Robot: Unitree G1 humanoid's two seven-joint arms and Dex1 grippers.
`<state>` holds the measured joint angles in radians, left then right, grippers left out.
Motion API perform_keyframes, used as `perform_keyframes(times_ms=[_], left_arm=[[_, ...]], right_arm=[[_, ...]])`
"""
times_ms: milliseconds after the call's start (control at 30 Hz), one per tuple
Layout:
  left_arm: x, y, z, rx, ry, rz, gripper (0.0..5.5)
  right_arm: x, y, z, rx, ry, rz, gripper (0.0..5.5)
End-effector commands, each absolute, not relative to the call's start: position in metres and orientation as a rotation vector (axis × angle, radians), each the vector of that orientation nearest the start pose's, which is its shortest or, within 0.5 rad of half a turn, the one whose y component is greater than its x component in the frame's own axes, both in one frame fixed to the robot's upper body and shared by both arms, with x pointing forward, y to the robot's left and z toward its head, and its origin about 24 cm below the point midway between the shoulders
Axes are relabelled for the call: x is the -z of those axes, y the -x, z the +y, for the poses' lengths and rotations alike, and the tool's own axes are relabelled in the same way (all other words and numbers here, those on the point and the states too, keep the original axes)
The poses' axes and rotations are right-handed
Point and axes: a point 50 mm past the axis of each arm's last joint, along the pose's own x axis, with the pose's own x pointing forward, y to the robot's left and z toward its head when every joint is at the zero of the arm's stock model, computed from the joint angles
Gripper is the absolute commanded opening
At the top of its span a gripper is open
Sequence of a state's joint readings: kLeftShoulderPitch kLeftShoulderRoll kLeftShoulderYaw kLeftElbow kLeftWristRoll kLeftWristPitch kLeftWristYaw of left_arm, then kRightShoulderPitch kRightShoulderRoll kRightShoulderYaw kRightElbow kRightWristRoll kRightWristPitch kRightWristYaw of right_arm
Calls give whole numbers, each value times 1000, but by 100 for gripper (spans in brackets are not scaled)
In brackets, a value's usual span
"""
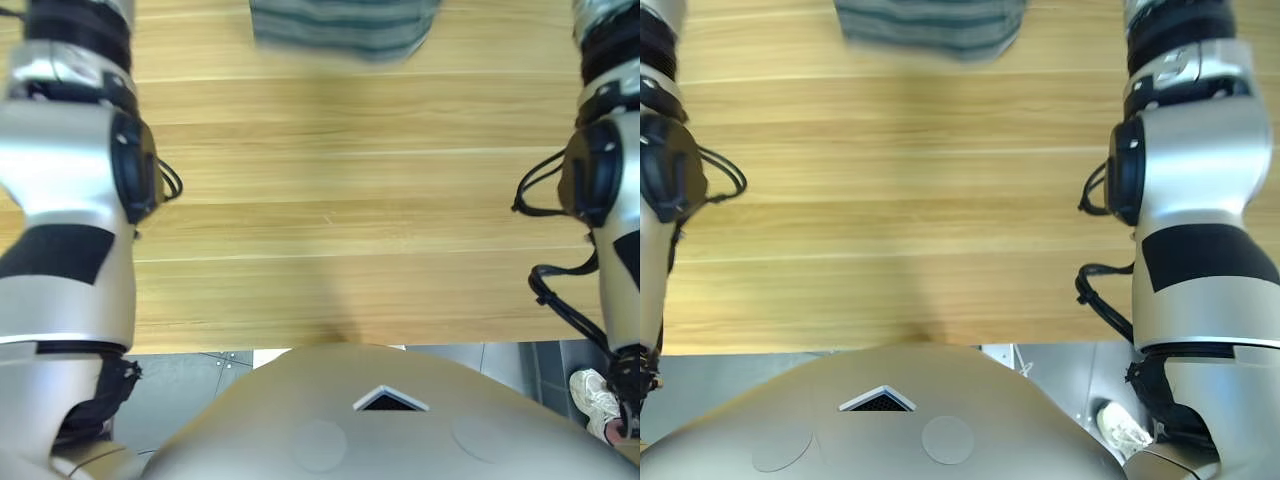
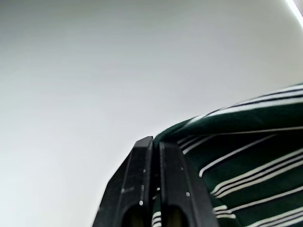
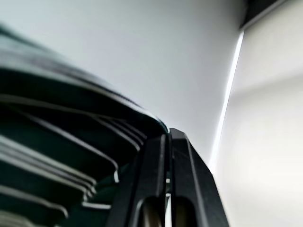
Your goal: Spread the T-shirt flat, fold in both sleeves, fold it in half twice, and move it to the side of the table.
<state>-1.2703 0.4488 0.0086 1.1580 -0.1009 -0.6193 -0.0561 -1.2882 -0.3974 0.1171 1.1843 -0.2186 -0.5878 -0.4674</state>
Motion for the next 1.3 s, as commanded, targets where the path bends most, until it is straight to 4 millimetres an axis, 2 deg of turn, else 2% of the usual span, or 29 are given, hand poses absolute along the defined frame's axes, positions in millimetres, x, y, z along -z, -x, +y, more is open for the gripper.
perform_keyframes(times_ms=[33, 100, 167, 200, 233, 300, 400, 600, 733, 767, 967, 1100, 1167, 1233, 1300], left_arm=[[-161, -385, 230, 113, -439, -384, 3], [-96, -356, 234, 312, -536, -218, 3], [-44, -315, 228, 650, -656, -78, 3], [-22, -287, 227, 859, -698, -13, 3], [-9, -266, 228, 997, -706, 38, 3], [2, -244, 233, 1102, -691, 96, 3], [1, -228, 238, 1147, -643, 99, 3], [-6, -205, 242, 1058, -578, 61, 3], [-5, -181, 239, 1048, -568, 78, 3], [-5, -178, 239, 1046, -570, 86, 31], [-9, -154, 240, 1015, -529, 114, 120], [-17, -151, 254, 933, -541, 116, 170], [-22, -152, 260, 879, -534, 99, 174], [-33, -155, 256, 829, -468, 12, 174], [-48, -169, 240, 789, -439, -118, 174]], right_arm=[[-204, -393, -199, 56, 679, -633, 1], [-162, -373, -206, -163, 767, -567, 1], [-127, -348, -213, -378, 834, -487, 1], [-106, -328, -217, -525, 896, -433, 1], [-89, -309, -221, -653, 934, -378, 1], [-61, -273, -233, -840, 976, -254, 1], [-49, -245, -243, -929, 969, -162, 1], [-38, -212, -243, -1013, 961, -72, 1], [-33, -191, -241, -1028, 941, -40, 1], [-33, -187, -239, -1037, 935, -39, 0], [-35, -175, -238, -1033, 937, -29, 102], [-34, -165, -244, -1032, 946, 14, 160], [-36, -163, -250, -1004, 961, 32, 196], [-39, -161, -255, -972, 968, 41, 196], [-43, -163, -256, -951, 968, 23, 196]])
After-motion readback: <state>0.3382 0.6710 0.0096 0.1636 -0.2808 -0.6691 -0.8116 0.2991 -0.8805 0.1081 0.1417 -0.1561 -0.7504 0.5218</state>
